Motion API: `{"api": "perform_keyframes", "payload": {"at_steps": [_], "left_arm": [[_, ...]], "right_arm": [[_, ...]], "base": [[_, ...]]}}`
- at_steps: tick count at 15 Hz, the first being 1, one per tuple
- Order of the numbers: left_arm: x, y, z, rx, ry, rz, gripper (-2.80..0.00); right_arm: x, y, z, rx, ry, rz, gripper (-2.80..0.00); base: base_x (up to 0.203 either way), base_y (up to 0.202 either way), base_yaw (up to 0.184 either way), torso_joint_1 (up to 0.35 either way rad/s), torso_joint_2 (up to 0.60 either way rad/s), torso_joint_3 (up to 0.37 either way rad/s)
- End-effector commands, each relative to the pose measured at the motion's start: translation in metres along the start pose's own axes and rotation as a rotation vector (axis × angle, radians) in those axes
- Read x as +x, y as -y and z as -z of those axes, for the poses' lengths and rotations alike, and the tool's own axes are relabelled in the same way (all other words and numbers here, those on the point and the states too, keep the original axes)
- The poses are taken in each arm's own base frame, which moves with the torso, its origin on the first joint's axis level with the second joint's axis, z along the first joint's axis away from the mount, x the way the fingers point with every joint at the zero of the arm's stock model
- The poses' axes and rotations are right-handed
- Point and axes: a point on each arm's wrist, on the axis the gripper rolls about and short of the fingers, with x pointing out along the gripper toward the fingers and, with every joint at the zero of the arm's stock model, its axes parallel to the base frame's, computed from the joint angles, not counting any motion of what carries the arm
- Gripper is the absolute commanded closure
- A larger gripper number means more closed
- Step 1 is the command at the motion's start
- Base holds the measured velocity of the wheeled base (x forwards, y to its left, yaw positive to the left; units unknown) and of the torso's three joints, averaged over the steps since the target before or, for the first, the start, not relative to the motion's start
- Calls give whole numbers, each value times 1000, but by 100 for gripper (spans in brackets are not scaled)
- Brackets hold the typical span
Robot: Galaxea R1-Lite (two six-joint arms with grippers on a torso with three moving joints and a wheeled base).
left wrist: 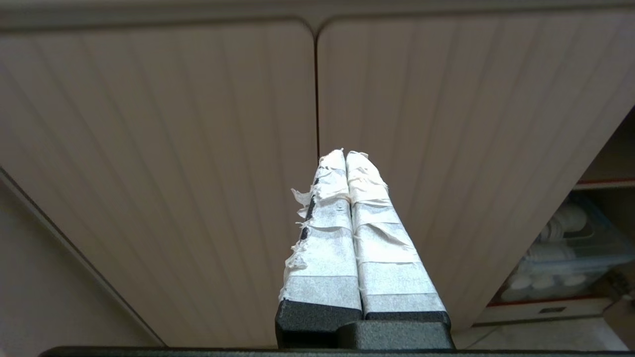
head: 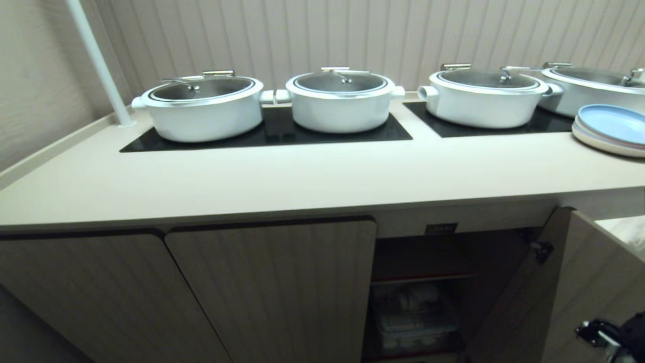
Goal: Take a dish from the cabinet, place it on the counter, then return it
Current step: Put it back into the cabinet
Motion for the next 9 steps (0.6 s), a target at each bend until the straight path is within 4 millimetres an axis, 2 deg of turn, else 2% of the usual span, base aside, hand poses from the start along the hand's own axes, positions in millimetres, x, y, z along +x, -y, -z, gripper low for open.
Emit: {"api": "perform_keyframes", "payload": {"at_steps": [1,9], "left_arm": [[0,0,0,0,0,0,0],[0,0,0,0,0,-1,0]], "right_arm": [[0,0,1,3,-2,0,0],[0,0,0,2,-2,0,0]], "base": [[0,0,0,-226,549,295],[0,0,0,-213,507,292]]}}
